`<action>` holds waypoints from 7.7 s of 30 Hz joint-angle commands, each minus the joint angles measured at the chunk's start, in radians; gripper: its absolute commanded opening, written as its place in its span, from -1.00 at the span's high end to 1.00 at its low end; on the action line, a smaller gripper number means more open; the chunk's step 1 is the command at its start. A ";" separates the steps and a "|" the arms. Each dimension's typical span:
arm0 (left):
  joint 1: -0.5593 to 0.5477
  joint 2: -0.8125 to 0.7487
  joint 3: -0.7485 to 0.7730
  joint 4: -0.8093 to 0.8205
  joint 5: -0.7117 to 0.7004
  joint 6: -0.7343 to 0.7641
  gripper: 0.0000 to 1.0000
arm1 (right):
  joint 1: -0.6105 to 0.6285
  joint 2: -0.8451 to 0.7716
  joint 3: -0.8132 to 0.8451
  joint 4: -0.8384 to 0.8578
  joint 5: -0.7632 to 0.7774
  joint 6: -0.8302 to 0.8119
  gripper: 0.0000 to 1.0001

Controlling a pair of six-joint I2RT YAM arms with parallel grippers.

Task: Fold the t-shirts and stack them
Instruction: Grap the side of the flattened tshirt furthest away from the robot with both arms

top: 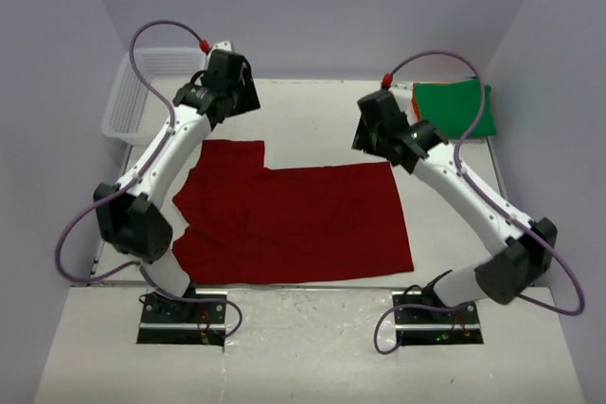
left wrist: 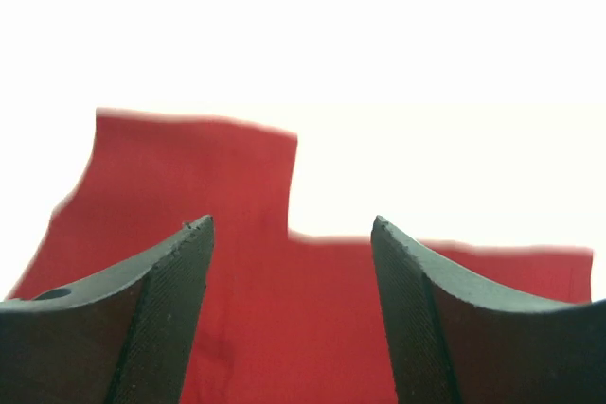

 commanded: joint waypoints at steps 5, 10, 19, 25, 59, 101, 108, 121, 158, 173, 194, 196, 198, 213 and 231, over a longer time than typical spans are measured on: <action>0.247 0.468 0.487 -0.210 0.141 0.132 -0.28 | -0.423 0.448 0.380 -0.031 -0.372 -0.313 0.43; 0.312 0.502 0.497 -0.181 0.141 0.143 -0.29 | -0.504 0.578 0.445 -0.085 -0.412 -0.325 0.61; 0.361 0.668 0.627 -0.213 0.178 0.164 -0.42 | -0.555 0.603 0.416 -0.044 -0.568 -0.353 0.43; 0.361 0.648 0.450 -0.147 0.109 0.129 -0.38 | -0.555 0.549 0.379 -0.007 -0.625 -0.338 0.43; -0.708 0.099 -0.310 1.201 -1.137 1.462 -0.30 | -0.478 0.529 0.422 -0.015 -0.682 -0.330 0.35; -0.758 0.132 -0.322 1.279 -1.167 1.557 -0.32 | -0.466 0.541 0.405 -0.010 -0.676 -0.354 0.30; -0.758 0.129 -0.325 1.281 -1.167 1.559 -0.32 | -0.462 0.543 0.402 -0.009 -0.677 -0.354 0.29; -0.758 0.138 -0.330 1.281 -1.166 1.554 -0.32 | -0.445 0.553 0.397 -0.010 -0.676 -0.359 0.28; -0.759 0.148 -0.339 1.278 -1.169 1.559 -0.33 | -0.391 0.553 0.390 -0.021 -0.640 -0.362 0.27; -0.756 0.134 -0.353 1.278 -1.163 1.546 -0.37 | -0.340 0.532 0.360 -0.015 -0.625 -0.351 0.26; -0.373 -0.090 -0.073 0.023 -0.783 0.296 -0.52 | -0.184 0.449 0.115 0.111 -0.633 -0.282 1.00; -0.348 -0.102 -0.096 0.057 -0.726 0.298 -0.57 | -0.127 0.451 0.094 0.114 -0.593 -0.276 1.00; -0.298 -0.095 -0.089 0.040 -0.640 0.260 -0.57 | -0.100 0.455 0.081 0.122 -0.556 -0.258 1.00; 0.084 0.045 -0.001 0.022 -0.103 0.148 -0.59 | -0.029 0.285 -0.207 0.268 -0.697 -0.212 1.00; 0.213 0.013 -0.094 0.104 0.143 0.082 -0.59 | 0.040 0.355 -0.420 0.413 -0.619 -0.035 1.00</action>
